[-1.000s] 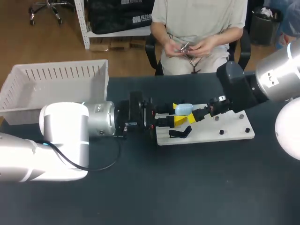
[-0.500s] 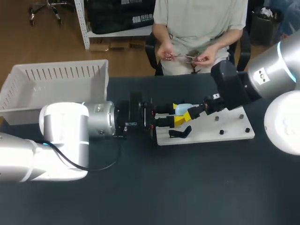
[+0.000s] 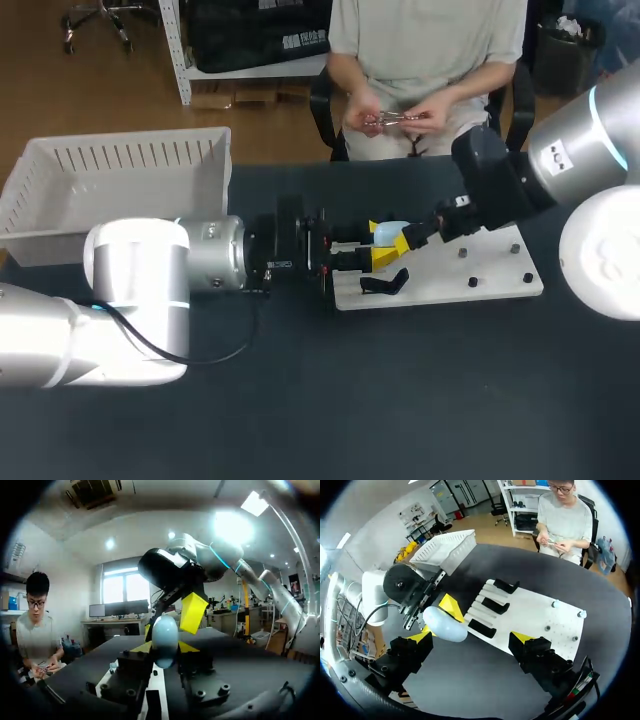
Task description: Pick up each earbud case from the left stands, insert the matching earbuds, close the lid, and place the case in the box.
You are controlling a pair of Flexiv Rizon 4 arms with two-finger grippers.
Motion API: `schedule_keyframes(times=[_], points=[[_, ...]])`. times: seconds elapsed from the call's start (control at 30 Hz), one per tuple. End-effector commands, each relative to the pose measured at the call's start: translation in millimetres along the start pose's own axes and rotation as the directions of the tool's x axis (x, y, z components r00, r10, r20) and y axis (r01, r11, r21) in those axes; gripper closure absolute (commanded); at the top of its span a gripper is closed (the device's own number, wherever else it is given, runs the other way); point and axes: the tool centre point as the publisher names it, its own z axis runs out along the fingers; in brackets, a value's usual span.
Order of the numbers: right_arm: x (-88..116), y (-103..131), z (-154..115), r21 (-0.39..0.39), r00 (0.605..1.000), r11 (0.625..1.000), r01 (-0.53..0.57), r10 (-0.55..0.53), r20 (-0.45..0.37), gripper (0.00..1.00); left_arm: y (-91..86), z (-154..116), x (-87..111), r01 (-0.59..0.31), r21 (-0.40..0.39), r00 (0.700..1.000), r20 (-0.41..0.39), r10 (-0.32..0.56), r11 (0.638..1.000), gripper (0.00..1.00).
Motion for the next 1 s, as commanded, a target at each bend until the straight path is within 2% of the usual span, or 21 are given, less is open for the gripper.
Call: schedule_keyframes(times=[0.03,0.47,0.73,0.87,1.0], points=[[-3,-1,1,0.004,1.0,1.0,-0.002,0.002,-0.004,0.0,0.3,1,1.1,-0.002,-0.002,1.0,0.003,0.002,1.0,1.0],[-11,-3,-3,0.017,1.0,1.0,-0.001,0.001,0.013,0.0,0.3,1,1.1,-0.002,-0.002,1.0,0.003,0.002,1.0,1.0],[-25,-3,-19,0.035,0.998,0.999,0.012,-0.014,0.058,0.0,0.3,1,1.1,-0.002,-0.002,1.0,0.003,0.002,1.0,1.0],[-33,-20,-37,0.096,0.998,0.995,0.009,-0.015,0.066,0.0,0.3,1,1.1,-0.002,-0.002,1.0,0.003,0.002,1.0,1.0],[-40,-46,-55,0.202,1.0,0.979,0.01,-0.014,0.019,0.0,0.3,1,1.1,-0.002,-0.002,1.0,0.003,0.002,1.0,1.0]])
